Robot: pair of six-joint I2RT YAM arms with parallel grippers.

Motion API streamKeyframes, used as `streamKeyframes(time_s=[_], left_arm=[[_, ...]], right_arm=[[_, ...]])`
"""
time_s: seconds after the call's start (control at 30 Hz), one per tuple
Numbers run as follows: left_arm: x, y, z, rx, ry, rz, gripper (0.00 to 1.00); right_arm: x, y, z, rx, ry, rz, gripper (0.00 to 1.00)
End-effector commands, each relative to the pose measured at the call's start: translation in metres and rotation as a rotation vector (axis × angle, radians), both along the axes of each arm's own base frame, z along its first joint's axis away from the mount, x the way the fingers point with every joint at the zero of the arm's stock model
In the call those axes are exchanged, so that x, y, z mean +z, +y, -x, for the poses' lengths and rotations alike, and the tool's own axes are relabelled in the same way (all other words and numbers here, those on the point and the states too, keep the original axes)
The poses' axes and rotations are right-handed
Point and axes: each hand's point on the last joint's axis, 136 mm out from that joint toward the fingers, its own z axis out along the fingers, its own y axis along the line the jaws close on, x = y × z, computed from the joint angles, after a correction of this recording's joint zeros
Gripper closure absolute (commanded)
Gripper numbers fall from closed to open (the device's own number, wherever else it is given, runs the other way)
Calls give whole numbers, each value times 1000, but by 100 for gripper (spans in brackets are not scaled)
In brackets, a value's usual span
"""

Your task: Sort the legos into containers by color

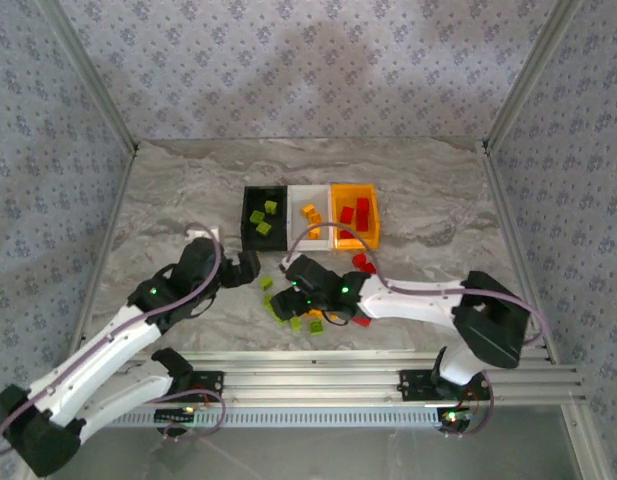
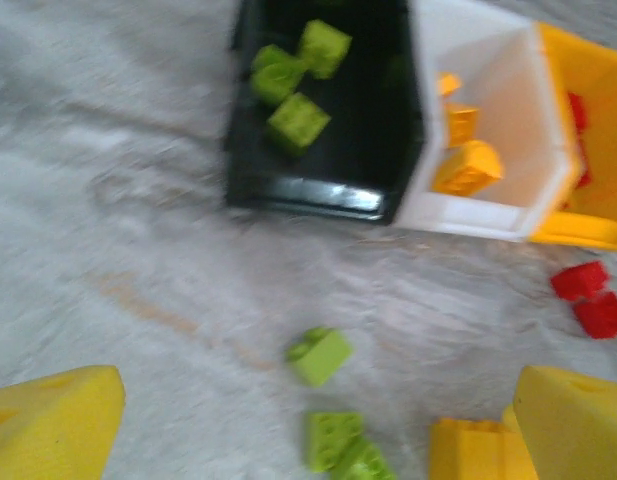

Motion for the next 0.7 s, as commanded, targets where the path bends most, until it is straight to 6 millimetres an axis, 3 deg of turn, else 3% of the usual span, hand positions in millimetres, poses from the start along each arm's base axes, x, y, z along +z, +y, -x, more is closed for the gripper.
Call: streamKeyframes(time_s=[0.0, 0.3, 0.4, 0.43, 0.67], left_arm=[[-11, 22, 13, 72, 46, 28, 0], [-10, 34, 16, 108, 48, 29, 0], [-10, 37, 17, 118, 46, 29, 0], [-11, 38, 18, 119, 47, 28, 0], [-8, 40, 17, 128, 38, 36, 1]], right_arm=[[-13, 16, 5, 82, -6, 85, 16], [-45, 33, 10, 144, -4, 237, 17], [-57, 31, 13, 152, 9, 265, 22], [-49, 40, 9, 148, -4, 246, 24], [-58, 40, 9, 145, -13, 275, 42]])
